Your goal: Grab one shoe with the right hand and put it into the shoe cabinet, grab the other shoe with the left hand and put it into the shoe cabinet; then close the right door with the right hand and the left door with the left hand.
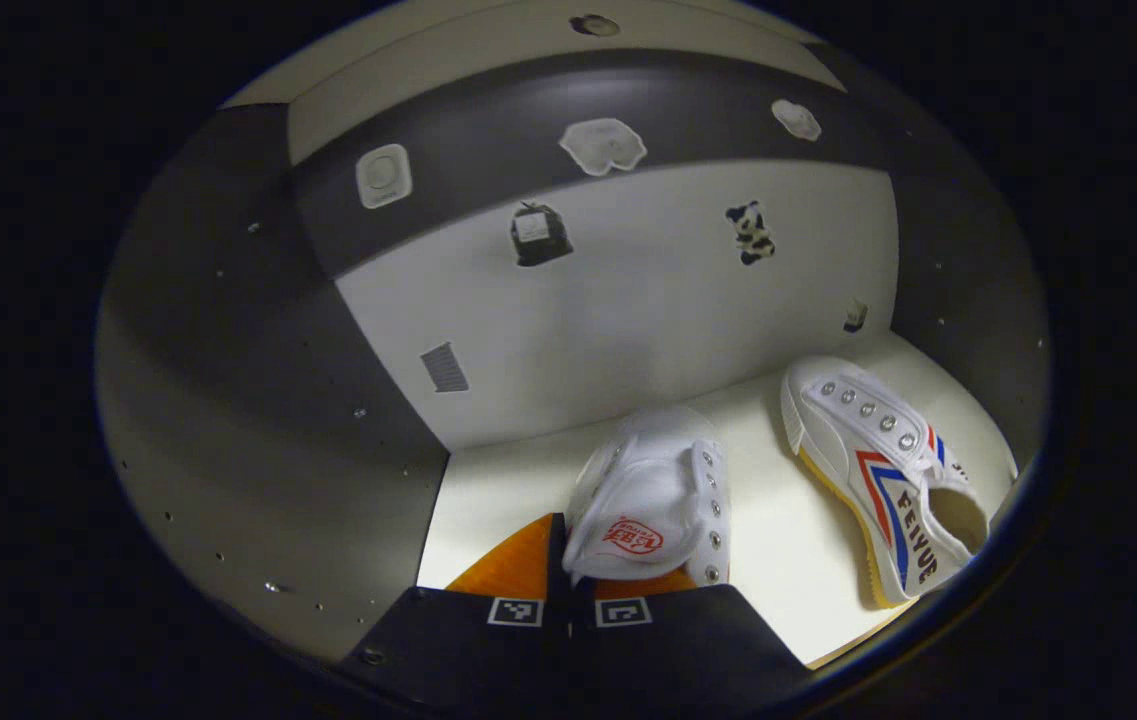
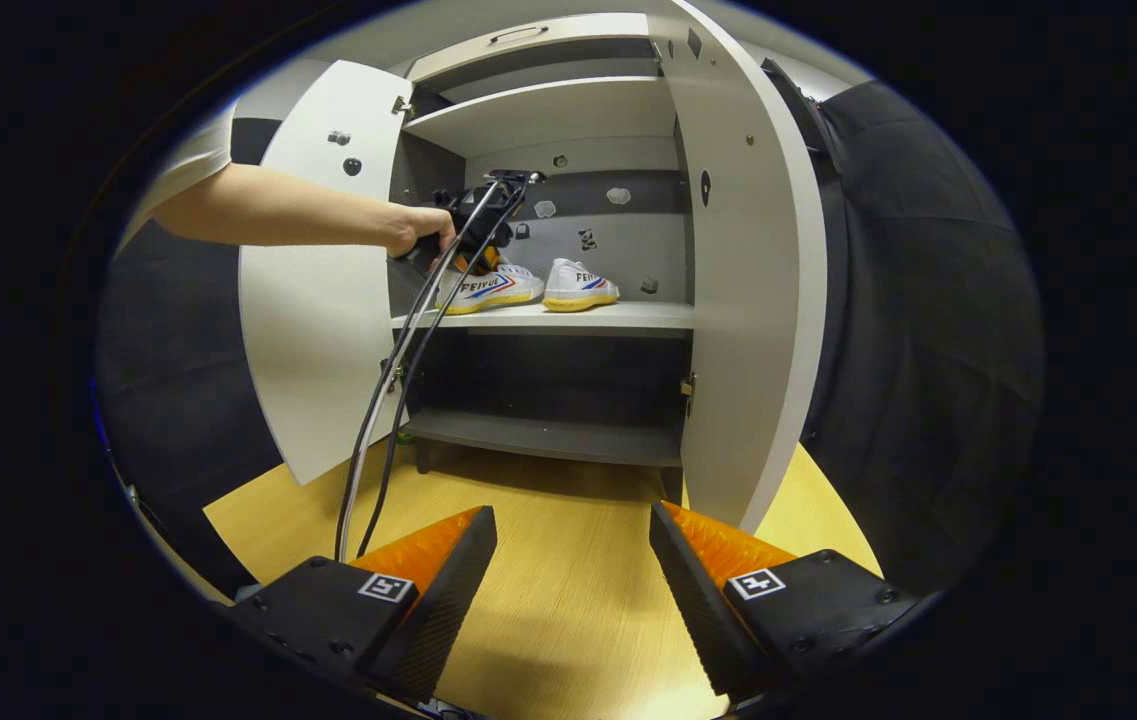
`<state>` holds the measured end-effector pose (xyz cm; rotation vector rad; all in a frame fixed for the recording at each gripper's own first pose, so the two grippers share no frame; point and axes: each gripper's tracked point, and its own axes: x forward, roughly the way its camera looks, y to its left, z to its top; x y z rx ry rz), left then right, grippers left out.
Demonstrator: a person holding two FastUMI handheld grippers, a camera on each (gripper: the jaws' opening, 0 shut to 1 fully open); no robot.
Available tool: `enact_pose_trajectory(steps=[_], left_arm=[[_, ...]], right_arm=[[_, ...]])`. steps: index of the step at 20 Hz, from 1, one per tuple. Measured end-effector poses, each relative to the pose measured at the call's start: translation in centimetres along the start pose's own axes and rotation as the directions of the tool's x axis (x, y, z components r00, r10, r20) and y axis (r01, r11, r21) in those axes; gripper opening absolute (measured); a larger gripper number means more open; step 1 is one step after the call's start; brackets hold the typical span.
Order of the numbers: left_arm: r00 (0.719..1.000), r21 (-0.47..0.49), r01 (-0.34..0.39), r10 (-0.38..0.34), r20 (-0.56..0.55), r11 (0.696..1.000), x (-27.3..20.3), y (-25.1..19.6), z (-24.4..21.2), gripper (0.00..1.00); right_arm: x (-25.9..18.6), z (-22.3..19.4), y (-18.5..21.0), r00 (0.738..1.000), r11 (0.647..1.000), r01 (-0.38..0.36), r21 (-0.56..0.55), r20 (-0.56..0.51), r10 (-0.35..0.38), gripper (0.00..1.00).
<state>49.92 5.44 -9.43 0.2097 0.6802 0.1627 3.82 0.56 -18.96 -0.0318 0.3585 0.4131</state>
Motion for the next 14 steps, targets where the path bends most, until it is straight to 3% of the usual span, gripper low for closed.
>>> enact_pose_trajectory(steps=[5,7,8,9,10,14], left_arm=[[1.0,0.084,-0.011,0.012,-0.019,0.996,-0.1,-0.3,0.3,0.05],[1.0,0.086,-0.013,0.014,-0.003,0.996,-1.2,0.1,0.5,0.13],[1.0,0.084,-0.017,0.016,0.011,0.996,-2.2,0.5,0.6,0.22],[0.999,0.075,-0.008,0.005,0.032,0.997,-3.2,0.6,0.6,0.22],[0.999,0.058,0.01,-0.013,0.052,0.998,-4.3,0.5,0.6,0.46],[0.985,-0.031,0.105,-0.1,0.139,0.994,-10.2,0.0,-0.2,0.89]], right_arm=[[-0.2,0.2,-0.6,1.0,1.0,0.02,-0.002,0.002,-0.02,0.98],[-0.3,0.6,-0.8,1.0,1.0,0.028,-0.009,0.01,-0.028,0.98],[-0.4,0.8,-0.8,0.999,0.999,0.031,-0.013,0.013,-0.031,0.98],[-0.5,1.0,-0.8,0.999,0.999,0.034,-0.015,0.018,-0.033,0.98],[-0.6,1.3,-0.8,0.999,0.999,0.036,-0.018,0.025,-0.036,0.98],[-1.5,2.6,-0.9,0.998,0.998,0.055,-0.025,0.041,-0.054,0.98]])
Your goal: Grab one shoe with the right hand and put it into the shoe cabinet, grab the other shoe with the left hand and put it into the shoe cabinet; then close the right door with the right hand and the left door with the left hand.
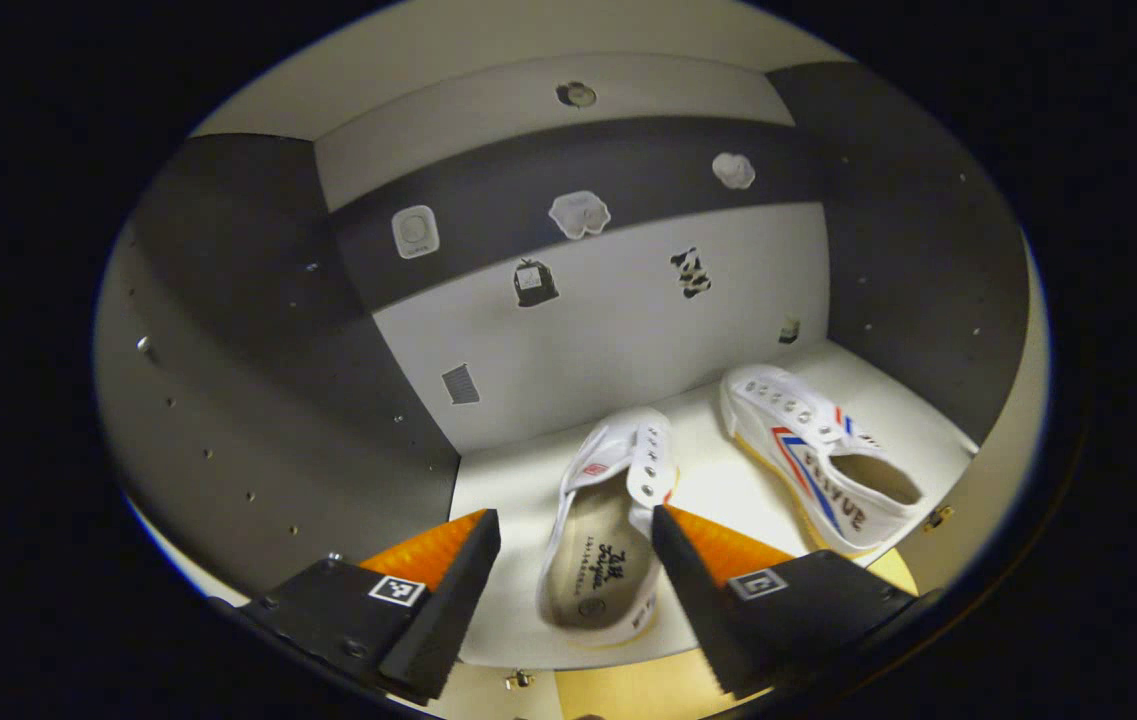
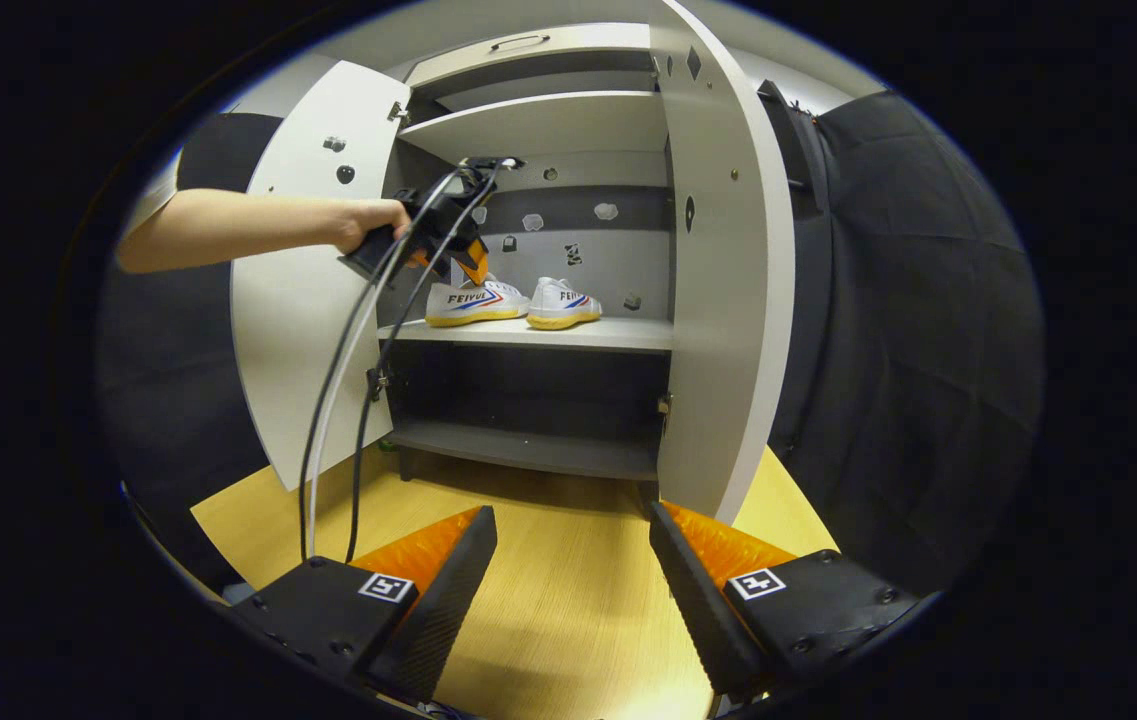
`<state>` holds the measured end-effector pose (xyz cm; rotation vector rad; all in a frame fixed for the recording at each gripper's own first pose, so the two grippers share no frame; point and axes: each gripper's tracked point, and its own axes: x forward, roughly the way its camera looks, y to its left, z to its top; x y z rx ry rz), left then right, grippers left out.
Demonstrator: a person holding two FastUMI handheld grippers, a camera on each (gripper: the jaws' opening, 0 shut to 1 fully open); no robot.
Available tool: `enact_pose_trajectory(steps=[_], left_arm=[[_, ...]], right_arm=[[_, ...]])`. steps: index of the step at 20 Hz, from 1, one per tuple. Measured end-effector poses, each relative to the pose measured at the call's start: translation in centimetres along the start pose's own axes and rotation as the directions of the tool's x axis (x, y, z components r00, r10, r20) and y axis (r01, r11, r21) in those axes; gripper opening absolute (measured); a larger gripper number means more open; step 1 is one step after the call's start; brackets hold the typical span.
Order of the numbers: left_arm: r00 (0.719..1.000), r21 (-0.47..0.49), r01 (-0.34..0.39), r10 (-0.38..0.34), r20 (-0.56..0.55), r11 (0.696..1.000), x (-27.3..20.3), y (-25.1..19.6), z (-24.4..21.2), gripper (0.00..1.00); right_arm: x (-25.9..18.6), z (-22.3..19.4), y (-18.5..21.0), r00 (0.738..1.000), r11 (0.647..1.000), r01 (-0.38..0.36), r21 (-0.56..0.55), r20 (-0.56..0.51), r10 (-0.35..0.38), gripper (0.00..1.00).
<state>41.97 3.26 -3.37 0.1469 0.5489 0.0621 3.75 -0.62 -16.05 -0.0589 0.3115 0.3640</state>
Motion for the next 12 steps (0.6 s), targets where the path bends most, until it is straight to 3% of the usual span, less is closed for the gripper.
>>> enact_pose_trajectory(steps=[1,7,12], left_arm=[[0.999,-0.023,0.015,-0.014,0.037,1.0,-1.5,-0.2,0.0,0.98],[0.96,-0.12,0.091,-0.055,0.274,0.989,-13.0,-1.6,-0.7,0.97],[0.929,-0.17,0.186,-0.117,0.351,0.968,-19.6,-4.6,-6.3,0.97]], right_arm=[[-0.3,0.5,-0.1,1.0,1.0,0.006,0.002,0.006,-0.006,0.98],[-3.0,4.6,-1.8,0.995,0.997,0.077,0.007,0.06,-0.077,0.96],[-6.7,8.9,-5.6,0.974,0.985,0.167,0.044,0.147,-0.171,0.98]])
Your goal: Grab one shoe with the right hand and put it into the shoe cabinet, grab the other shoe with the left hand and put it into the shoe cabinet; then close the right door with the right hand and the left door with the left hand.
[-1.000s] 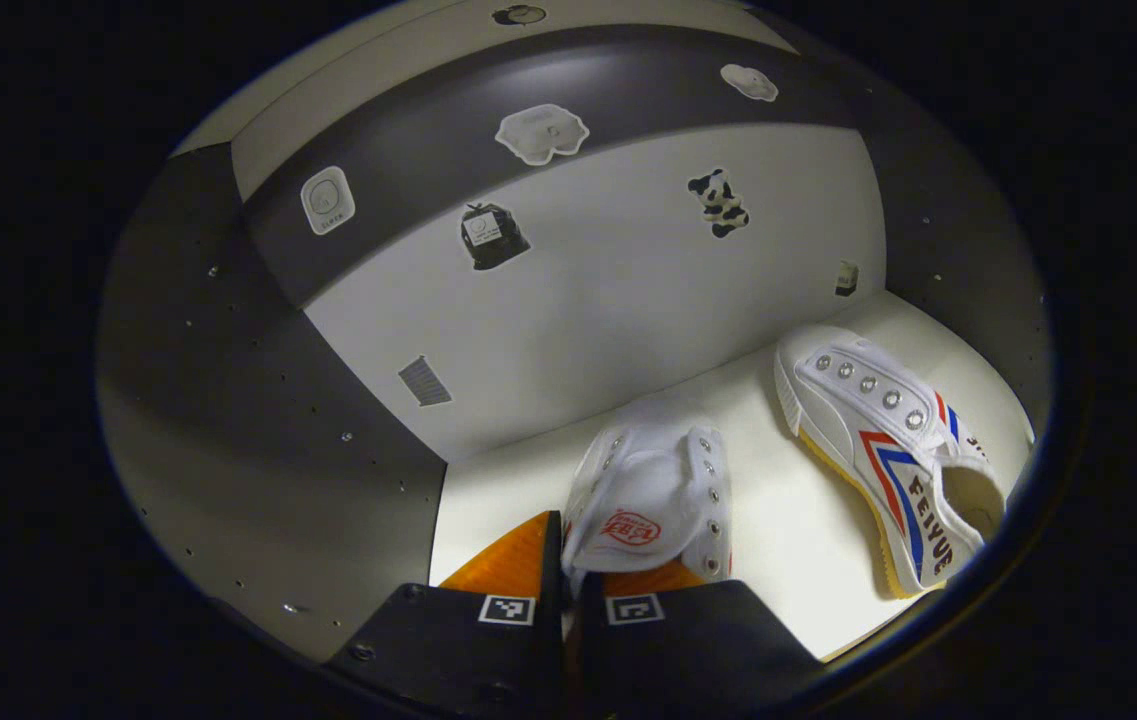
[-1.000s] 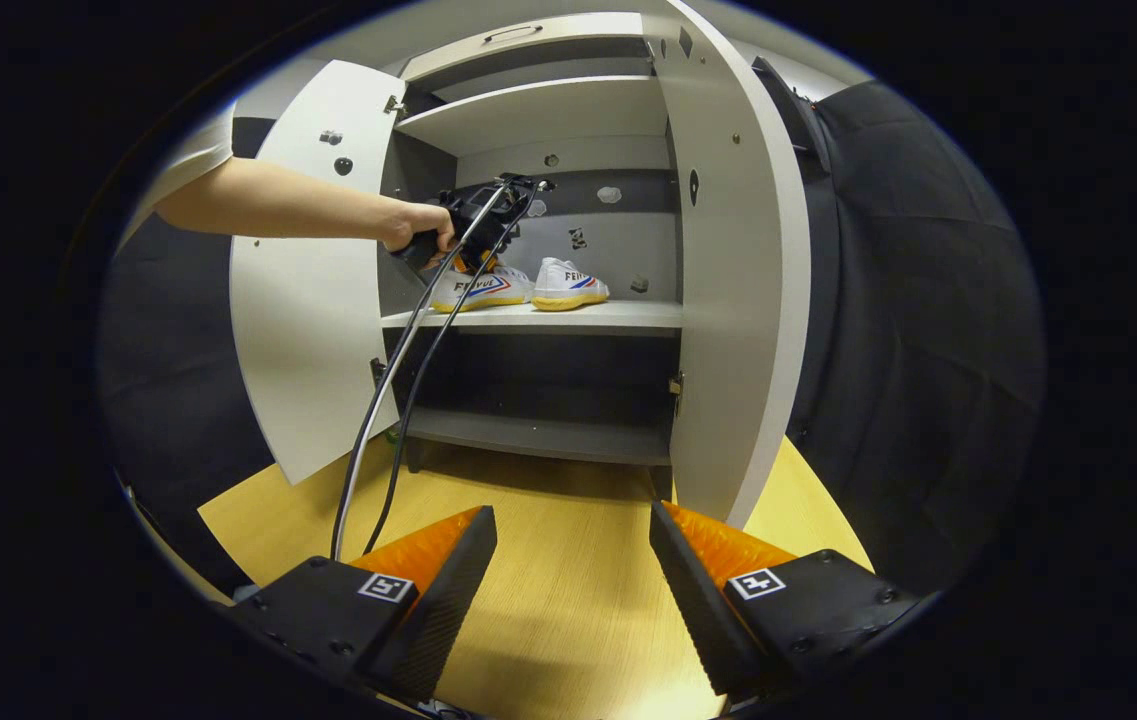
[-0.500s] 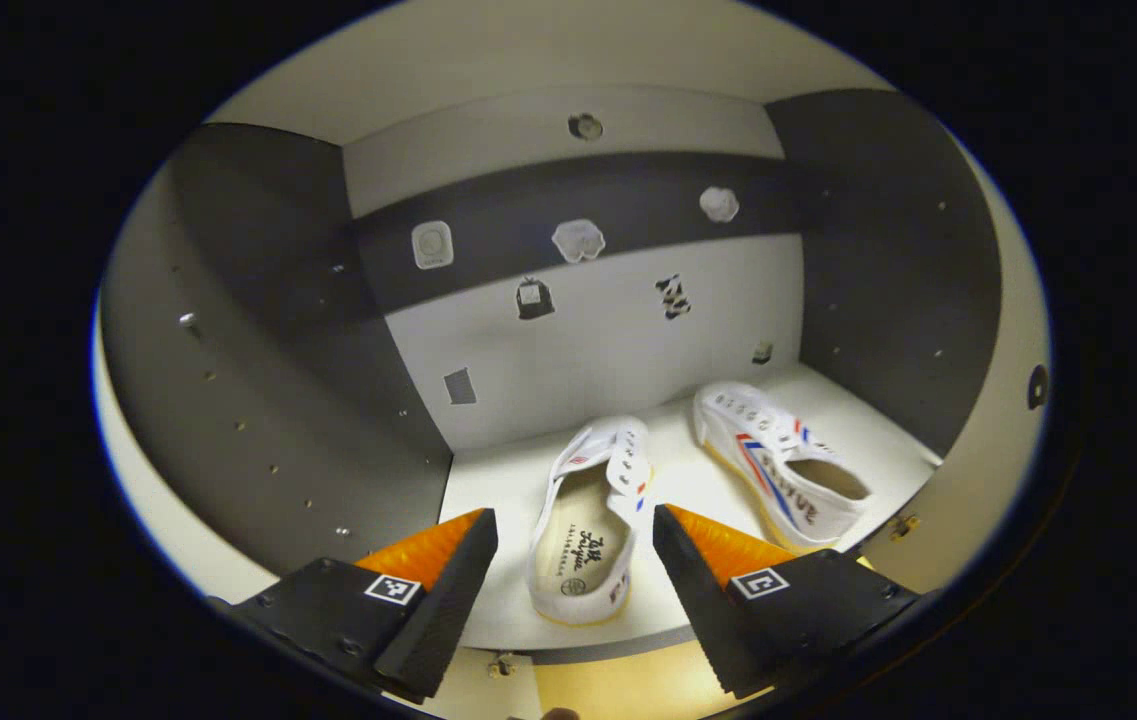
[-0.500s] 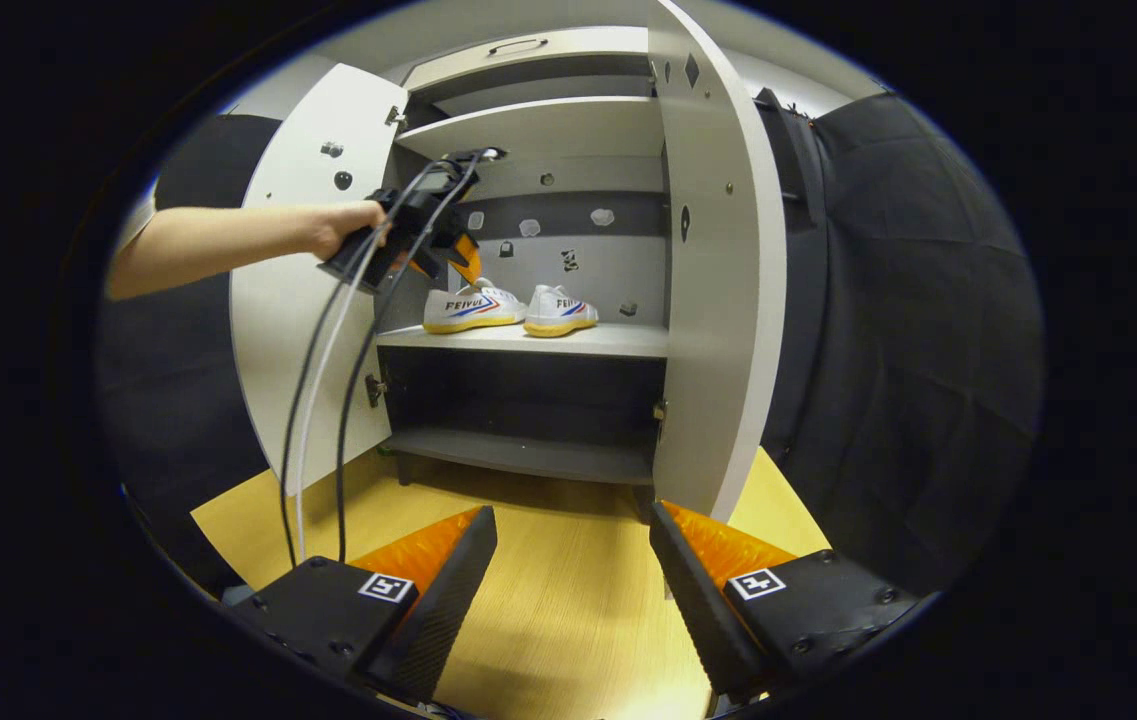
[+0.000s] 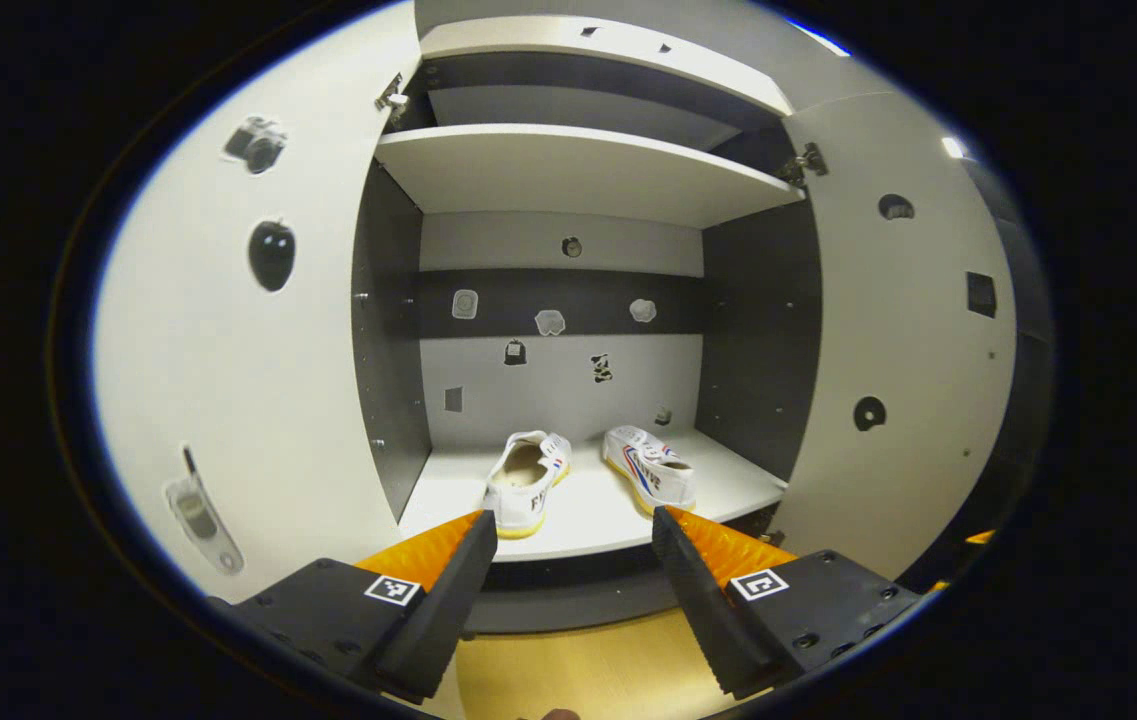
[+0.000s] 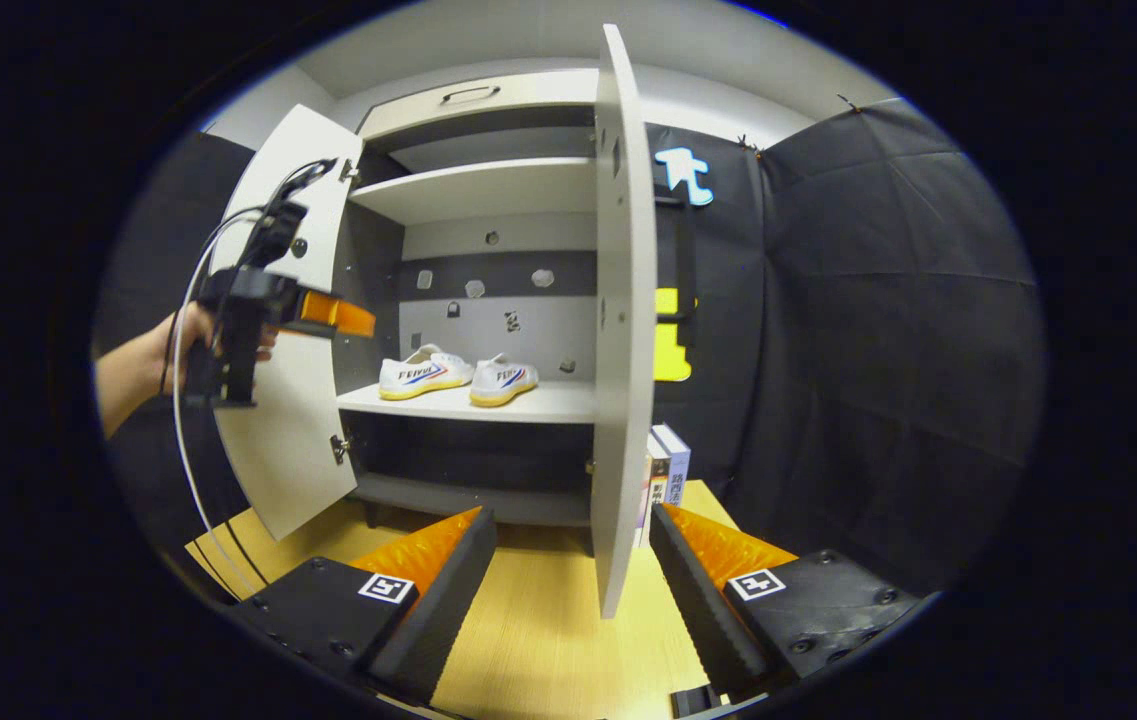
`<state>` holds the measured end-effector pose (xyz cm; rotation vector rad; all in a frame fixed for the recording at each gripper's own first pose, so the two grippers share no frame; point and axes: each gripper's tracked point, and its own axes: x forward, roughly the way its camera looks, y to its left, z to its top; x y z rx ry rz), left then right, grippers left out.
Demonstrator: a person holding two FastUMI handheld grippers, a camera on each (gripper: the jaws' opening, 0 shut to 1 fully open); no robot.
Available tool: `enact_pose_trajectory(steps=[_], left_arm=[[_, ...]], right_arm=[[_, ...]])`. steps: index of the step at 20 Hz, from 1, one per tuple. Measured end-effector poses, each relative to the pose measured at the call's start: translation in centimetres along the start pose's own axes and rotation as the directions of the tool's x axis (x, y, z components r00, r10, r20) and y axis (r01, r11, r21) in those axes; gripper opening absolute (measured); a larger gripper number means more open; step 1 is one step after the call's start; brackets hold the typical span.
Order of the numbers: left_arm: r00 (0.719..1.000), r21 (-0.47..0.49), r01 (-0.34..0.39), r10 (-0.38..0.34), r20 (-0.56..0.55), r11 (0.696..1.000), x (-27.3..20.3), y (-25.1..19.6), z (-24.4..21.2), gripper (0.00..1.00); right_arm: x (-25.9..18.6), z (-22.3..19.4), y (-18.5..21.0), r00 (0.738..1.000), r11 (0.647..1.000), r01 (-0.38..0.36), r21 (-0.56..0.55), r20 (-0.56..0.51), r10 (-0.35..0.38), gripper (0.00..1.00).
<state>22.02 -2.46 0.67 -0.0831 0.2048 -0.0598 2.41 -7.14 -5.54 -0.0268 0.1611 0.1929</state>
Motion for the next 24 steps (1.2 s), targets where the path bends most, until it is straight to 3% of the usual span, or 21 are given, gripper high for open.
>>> enact_pose_trajectory(steps=[6,10,16,24], left_arm=[[1.0,-0.047,0.022,-0.023,-0.019,0.999,-6.0,-1.8,-5.3,0.96],[0.999,-0.05,0.04,-0.04,0.003,0.998,-8.5,-2.4,-6.7,0.97],[0.995,-0.076,0.1,-0.1,-0.002,0.992,-11.4,-3.1,-8.1,0.97],[1.0,-0.127,-0.02,0.02,-0.003,0.992,-14.1,0.7,-8.6,0.97]], right_arm=[[-1.4,5.3,-8.3,0.984,0.986,0.165,0.023,0.056,-0.166,0.96],[0.3,9.0,-11.9,0.971,0.975,0.206,0.083,0.105,-0.214,0.98],[6.2,12.3,-14.5,0.971,0.977,0.199,0.077,0.122,-0.207,0.98],[12.1,14.2,-13.8,0.985,0.99,0.126,0.057,0.108,-0.131,0.98]])
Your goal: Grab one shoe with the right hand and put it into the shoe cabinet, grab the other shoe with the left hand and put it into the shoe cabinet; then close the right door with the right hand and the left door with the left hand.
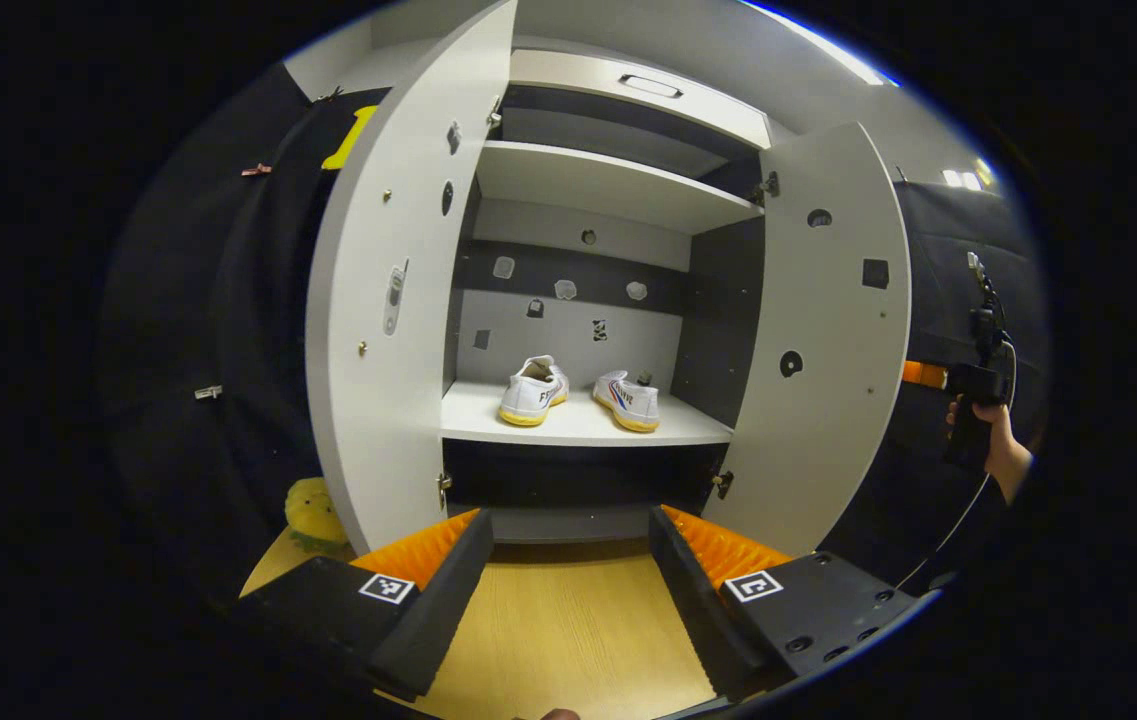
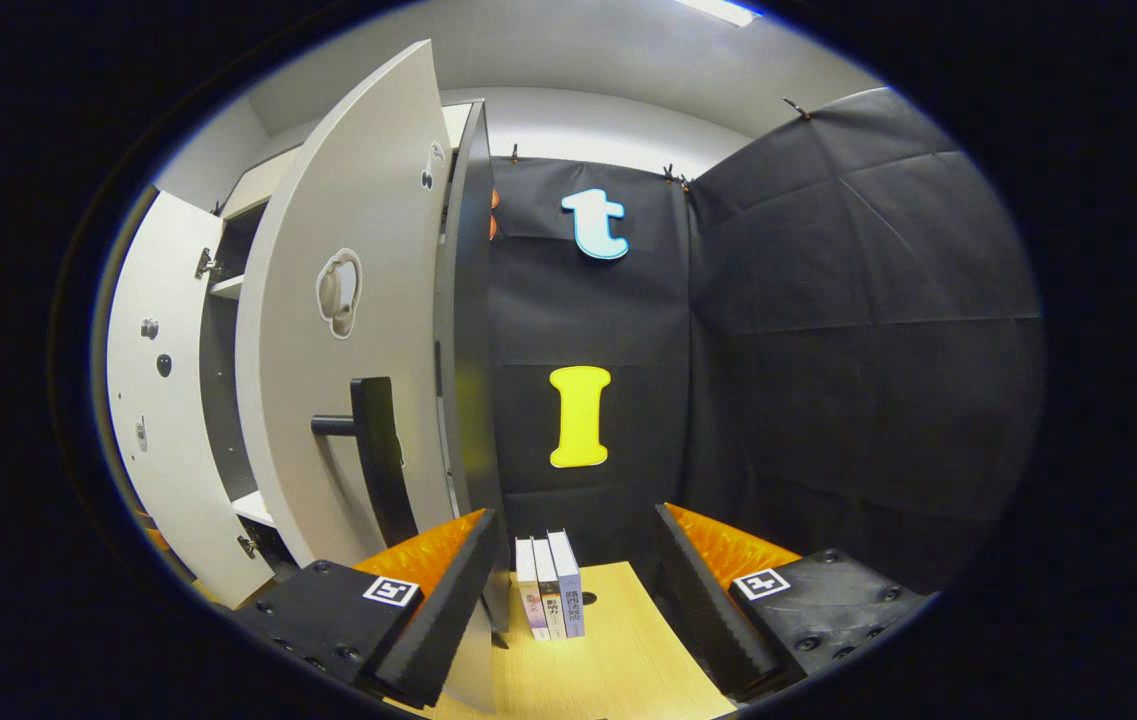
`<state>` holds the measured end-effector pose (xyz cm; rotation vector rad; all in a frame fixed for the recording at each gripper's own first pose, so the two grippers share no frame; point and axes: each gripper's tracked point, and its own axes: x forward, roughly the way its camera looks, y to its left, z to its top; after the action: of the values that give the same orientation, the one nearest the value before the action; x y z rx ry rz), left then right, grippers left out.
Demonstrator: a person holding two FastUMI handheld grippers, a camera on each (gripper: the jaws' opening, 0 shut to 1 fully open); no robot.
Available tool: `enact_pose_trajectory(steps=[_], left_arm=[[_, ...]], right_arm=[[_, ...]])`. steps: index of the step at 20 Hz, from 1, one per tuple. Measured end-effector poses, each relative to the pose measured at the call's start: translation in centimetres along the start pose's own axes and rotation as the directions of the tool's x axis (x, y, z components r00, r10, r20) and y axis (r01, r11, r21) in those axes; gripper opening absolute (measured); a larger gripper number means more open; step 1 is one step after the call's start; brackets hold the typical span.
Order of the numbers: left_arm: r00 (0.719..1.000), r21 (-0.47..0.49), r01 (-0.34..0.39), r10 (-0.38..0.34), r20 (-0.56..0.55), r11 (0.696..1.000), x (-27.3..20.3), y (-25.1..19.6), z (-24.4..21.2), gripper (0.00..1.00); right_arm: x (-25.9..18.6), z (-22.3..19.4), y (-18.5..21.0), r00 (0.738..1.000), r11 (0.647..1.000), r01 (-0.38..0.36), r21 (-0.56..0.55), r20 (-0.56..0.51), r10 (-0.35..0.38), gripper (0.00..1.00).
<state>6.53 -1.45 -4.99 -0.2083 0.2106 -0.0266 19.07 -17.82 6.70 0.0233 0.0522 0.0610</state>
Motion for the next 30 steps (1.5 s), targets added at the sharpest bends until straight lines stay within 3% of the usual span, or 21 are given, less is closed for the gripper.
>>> enact_pose_trajectory(steps=[9,10,15,17,27,30], left_arm=[[0.995,-0.009,-0.103,0.103,0.003,0.995,-1.8,3.9,-0.2,0.95],[0.994,-0.006,-0.112,0.112,0.006,0.994,-2.1,4.2,-0.1,0.95],[0.988,-0.006,-0.151,0.151,-0.014,0.988,-2.6,6.2,-0.7,0.95],[0.989,-0.016,-0.147,0.147,-0.01,0.989,-2.9,6.4,-0.7,0.95],[0.98,0.016,-0.201,0.201,-0.005,0.98,-5.1,9.0,-0.9,0.95],[0.973,0.002,-0.233,0.233,-0.001,0.973,-6.5,10.2,-0.9,0.95]], right_arm=[[1.0,0.5,0.6,1.0,1.0,-0.021,-0.011,0.005,0.021,0.96],[0.9,0.6,0.5,1.0,1.0,-0.01,-0.019,0.011,0.01,1.0],[0.1,0.7,1.6,1.0,1.0,0.013,-0.013,0.003,-0.013,0.92],[-0.1,0.6,2.7,1.0,1.0,-0.001,-0.017,-0.002,0.001,0.96],[0.9,-0.5,15.4,0.983,0.983,-0.182,-0.005,-0.024,0.182,0.96],[1.8,-2.7,20.3,0.965,0.969,-0.246,0.025,-0.093,0.247,0.97]])
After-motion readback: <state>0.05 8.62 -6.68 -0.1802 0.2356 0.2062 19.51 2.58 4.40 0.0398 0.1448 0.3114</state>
